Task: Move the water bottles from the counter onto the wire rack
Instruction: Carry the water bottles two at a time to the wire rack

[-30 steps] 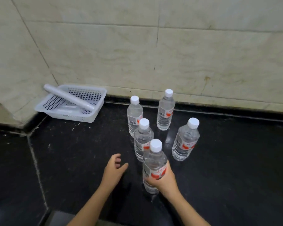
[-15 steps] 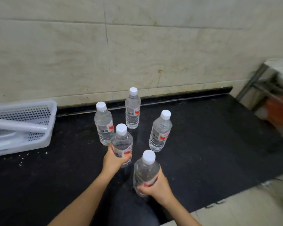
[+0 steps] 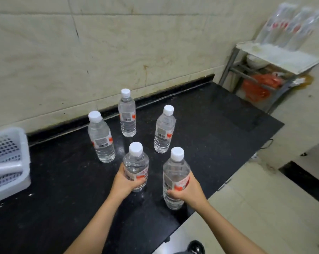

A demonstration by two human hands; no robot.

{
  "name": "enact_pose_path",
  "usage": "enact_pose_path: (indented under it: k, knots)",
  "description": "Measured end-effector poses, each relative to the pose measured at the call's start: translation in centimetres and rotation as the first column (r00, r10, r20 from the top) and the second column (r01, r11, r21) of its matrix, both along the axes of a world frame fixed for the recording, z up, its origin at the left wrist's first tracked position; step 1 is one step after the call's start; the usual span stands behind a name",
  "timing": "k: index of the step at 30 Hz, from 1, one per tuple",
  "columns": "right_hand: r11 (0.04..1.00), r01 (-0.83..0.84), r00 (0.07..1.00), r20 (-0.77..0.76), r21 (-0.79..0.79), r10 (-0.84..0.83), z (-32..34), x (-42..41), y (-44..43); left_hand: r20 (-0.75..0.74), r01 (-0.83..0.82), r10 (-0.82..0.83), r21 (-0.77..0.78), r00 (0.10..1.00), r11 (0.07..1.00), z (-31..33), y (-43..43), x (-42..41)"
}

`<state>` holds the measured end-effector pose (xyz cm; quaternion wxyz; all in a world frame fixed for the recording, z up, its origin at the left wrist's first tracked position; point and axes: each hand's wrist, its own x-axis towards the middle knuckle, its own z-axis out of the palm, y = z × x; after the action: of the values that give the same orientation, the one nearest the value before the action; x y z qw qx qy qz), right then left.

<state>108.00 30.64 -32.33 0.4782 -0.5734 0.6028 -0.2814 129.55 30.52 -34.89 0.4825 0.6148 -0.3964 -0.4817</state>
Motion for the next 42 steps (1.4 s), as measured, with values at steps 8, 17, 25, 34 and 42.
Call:
enact_pose_path:
  k: [8,17,25,34,42]
  knots:
    - [0.959,0.278,0.955,-0.093,-0.057,-0.282,1.0,-8.4,-0.4,0.001,0.048,-0.048,0.018,0.999,0.999,0.0,0.2,-4.5]
    - [0.808,0.569,0.817,0.001,-0.153,-0.576,2.5,-28.1,-1.7,-0.014,0.311,-0.312,-0.025,0.950,0.950,3.8,-6.9,-24.9]
    - [0.713,0.666,0.730,-0.007,-0.219,-0.684,5.5,-44.2,-1.0,-0.137,0.441,-0.455,-0.121,0.880,0.889,7.2,-10.3,-41.7]
    - [0.646,0.666,0.708,0.043,-0.372,-0.705,12.0,-55.5,-4.9,-0.123,0.504,-0.555,-0.296,0.823,0.812,11.8,-18.5,-51.7]
    - [0.647,0.629,0.751,0.123,-0.431,-0.649,16.4,-63.9,-14.3,-0.186,0.496,-0.600,-0.406,0.778,0.768,14.7,-30.3,-61.9]
